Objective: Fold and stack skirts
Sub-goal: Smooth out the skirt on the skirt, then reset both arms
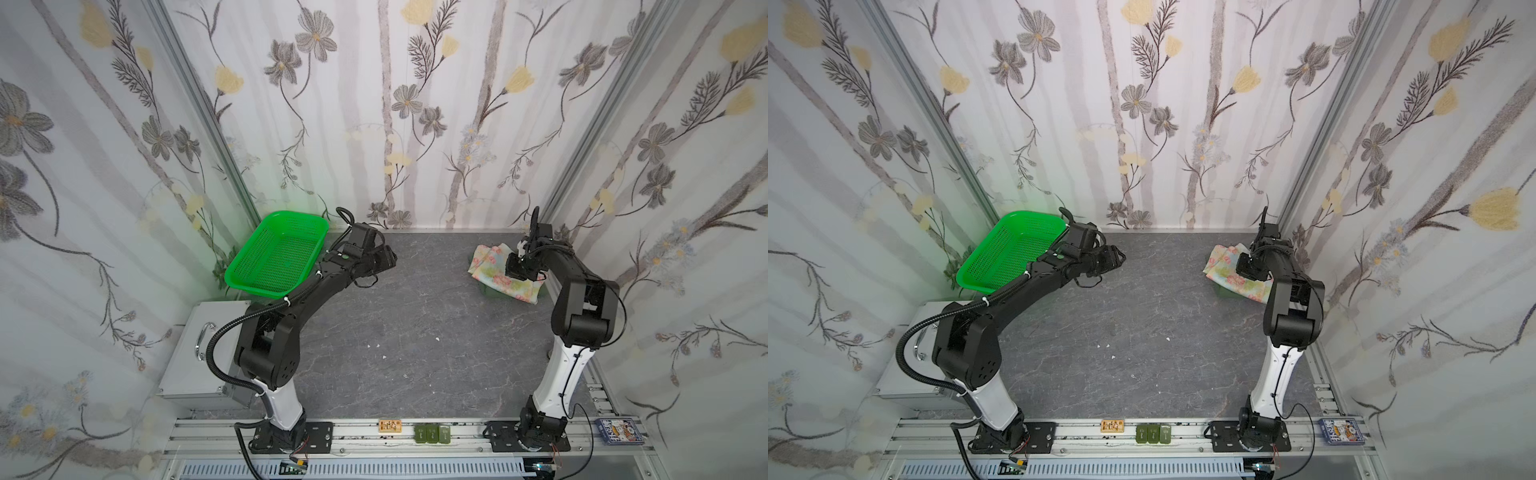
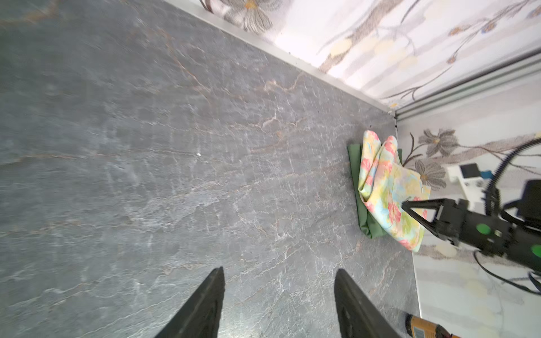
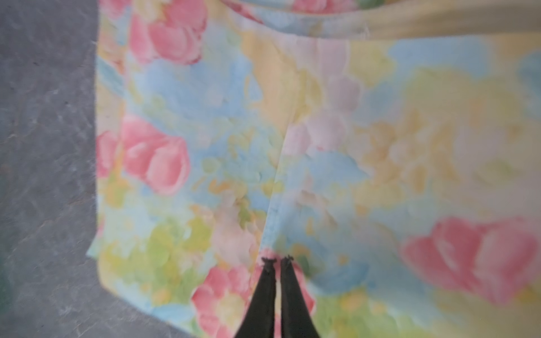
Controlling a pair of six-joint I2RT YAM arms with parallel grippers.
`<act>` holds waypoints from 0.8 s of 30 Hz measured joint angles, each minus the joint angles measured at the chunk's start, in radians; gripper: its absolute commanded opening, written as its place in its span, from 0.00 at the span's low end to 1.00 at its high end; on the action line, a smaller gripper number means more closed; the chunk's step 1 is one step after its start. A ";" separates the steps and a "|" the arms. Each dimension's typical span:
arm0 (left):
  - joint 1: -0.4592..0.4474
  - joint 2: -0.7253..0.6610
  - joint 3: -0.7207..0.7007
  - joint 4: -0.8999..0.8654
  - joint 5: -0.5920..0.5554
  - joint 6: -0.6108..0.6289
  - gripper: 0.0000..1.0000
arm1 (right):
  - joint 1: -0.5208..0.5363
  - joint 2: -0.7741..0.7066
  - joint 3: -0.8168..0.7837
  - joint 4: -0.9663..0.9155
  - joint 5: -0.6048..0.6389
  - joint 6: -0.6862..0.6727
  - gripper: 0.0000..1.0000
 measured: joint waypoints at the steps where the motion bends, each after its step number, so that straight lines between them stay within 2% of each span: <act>1: 0.009 -0.016 -0.006 0.002 -0.010 0.001 0.67 | 0.000 -0.047 -0.018 0.015 -0.004 -0.001 0.38; 2: 0.021 -0.032 -0.011 0.008 -0.021 0.004 0.76 | -0.001 -0.102 -0.035 0.037 -0.010 -0.001 0.58; 3: 0.033 -0.048 -0.019 0.014 -0.034 0.010 0.99 | -0.002 -0.146 -0.050 0.060 -0.013 0.000 0.69; 5: 0.050 -0.076 -0.040 0.020 -0.062 0.014 1.00 | -0.002 -0.215 -0.087 0.107 -0.020 -0.003 0.80; 7: 0.068 -0.103 -0.062 0.020 -0.090 0.019 1.00 | -0.002 -0.271 -0.142 0.138 -0.019 -0.004 0.86; 9: 0.082 -0.133 -0.089 0.020 -0.140 0.032 1.00 | -0.004 -0.319 -0.200 0.165 -0.018 -0.014 0.98; 15: 0.129 -0.188 -0.138 0.021 -0.266 0.085 1.00 | -0.020 -0.457 -0.375 0.280 -0.008 -0.015 0.99; 20: 0.160 -0.221 -0.185 0.035 -0.380 0.121 1.00 | -0.020 -0.513 -0.483 0.396 -0.008 -0.013 0.99; 24: 0.170 -0.227 -0.224 0.040 -0.483 0.190 1.00 | -0.019 -0.586 -0.623 0.526 0.002 0.008 0.99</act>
